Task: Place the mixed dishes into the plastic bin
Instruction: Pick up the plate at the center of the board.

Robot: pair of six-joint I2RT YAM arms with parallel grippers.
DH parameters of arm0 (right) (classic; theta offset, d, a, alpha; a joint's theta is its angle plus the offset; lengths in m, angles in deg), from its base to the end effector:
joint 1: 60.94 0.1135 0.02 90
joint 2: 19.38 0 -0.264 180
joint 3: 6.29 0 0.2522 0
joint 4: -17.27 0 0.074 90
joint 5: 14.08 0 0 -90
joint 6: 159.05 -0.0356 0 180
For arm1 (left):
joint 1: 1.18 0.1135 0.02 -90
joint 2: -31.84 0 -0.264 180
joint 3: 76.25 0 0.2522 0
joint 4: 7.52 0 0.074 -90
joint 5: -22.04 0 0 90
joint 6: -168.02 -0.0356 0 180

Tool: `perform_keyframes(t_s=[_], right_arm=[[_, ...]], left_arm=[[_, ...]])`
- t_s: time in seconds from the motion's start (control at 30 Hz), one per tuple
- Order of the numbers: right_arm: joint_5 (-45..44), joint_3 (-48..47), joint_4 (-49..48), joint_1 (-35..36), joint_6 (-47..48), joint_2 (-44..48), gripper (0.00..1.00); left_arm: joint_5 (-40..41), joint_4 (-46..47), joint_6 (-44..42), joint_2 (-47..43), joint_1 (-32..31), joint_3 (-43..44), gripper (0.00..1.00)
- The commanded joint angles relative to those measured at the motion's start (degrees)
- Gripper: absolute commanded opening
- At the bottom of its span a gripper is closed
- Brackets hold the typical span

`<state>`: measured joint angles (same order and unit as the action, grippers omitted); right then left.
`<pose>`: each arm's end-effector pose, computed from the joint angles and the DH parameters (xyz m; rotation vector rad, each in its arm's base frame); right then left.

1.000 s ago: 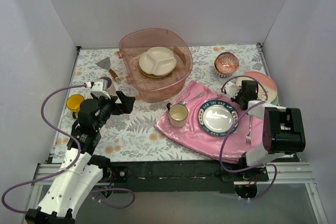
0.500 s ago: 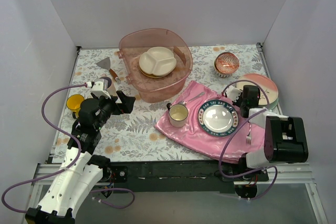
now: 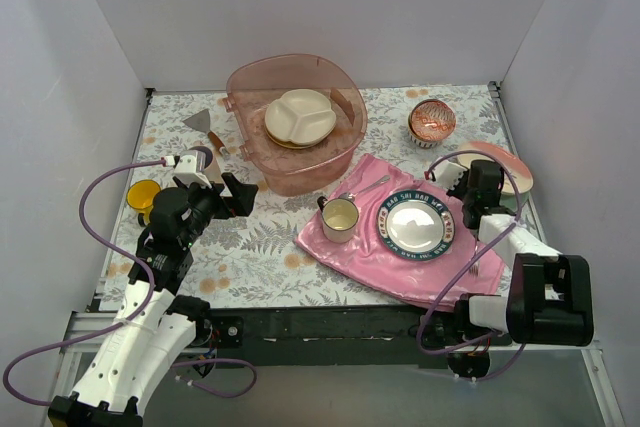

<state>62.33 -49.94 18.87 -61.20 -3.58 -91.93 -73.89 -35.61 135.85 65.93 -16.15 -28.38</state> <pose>0.2552 -0.0095 0.1883 -1.0710 1.9555 -0.9125 0.1462 -0.0429 0.2945 -0.6340 1.8282 -0.9720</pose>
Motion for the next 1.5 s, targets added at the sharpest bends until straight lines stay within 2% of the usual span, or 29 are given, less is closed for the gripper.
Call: perform_keyframes(t_s=[0.0,1.13,1.47], right_arm=[[-0.74,-2.37,-2.34,0.16,1.59,3.64,0.01],[-1.27,-11.15,3.28,0.16,2.82,10.06,0.01],[2.07,-13.35,10.66,0.16,0.97,14.01,0.01]], left_arm=[[0.57,0.88,-0.87,-0.16,0.28,-0.36,0.98],[-0.04,0.97,-0.78,0.02,0.28,-0.36,0.98],[-0.48,0.97,-0.61,0.1,0.28,-0.36,0.98]])
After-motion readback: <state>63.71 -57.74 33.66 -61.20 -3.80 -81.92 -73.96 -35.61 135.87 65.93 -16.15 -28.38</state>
